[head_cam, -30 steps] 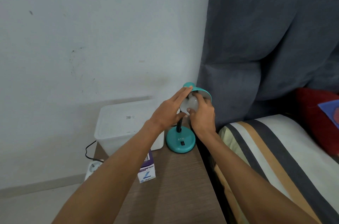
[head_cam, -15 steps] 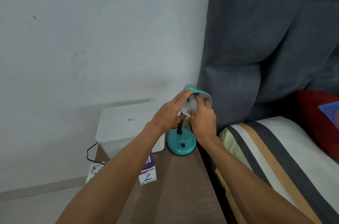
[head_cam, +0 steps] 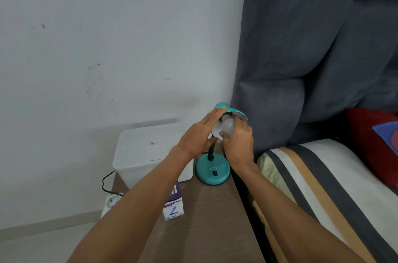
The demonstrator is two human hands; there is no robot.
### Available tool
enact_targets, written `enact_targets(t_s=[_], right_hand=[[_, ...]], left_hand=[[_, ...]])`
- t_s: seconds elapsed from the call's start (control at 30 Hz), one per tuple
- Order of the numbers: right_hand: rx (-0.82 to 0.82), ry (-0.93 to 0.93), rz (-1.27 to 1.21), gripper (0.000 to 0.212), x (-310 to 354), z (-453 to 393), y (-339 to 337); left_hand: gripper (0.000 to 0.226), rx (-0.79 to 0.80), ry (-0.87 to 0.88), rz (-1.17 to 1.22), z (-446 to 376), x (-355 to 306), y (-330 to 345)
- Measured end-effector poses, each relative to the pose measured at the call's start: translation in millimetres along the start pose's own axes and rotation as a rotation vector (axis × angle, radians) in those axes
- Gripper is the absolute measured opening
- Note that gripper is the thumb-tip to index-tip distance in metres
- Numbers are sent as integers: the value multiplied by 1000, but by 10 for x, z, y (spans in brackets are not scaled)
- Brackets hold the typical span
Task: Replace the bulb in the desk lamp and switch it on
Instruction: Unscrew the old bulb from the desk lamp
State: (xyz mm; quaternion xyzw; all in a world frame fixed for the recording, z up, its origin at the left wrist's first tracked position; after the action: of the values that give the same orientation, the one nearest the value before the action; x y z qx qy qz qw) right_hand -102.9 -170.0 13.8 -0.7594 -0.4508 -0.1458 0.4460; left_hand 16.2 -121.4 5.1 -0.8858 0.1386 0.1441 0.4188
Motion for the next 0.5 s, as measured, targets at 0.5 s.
enact_targets(t_s=[0.5], right_hand=[[54, -97, -12, 65, 12, 17, -55]], left_hand=[[98, 14, -19, -5, -10, -45, -32]])
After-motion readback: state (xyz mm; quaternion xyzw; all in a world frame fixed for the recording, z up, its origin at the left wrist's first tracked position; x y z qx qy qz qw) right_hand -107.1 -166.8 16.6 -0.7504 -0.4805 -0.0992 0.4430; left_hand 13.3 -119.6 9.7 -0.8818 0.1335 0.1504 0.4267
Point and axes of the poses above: each hand's wrist, its own z-axis away from the middle knuckle, its own y-axis out of the palm, x = y × z, the point moved 8 cm from there along -z, towards the middle knuckle, and after that the axes turned 12 degrees about -x, right-handed, at the moved point
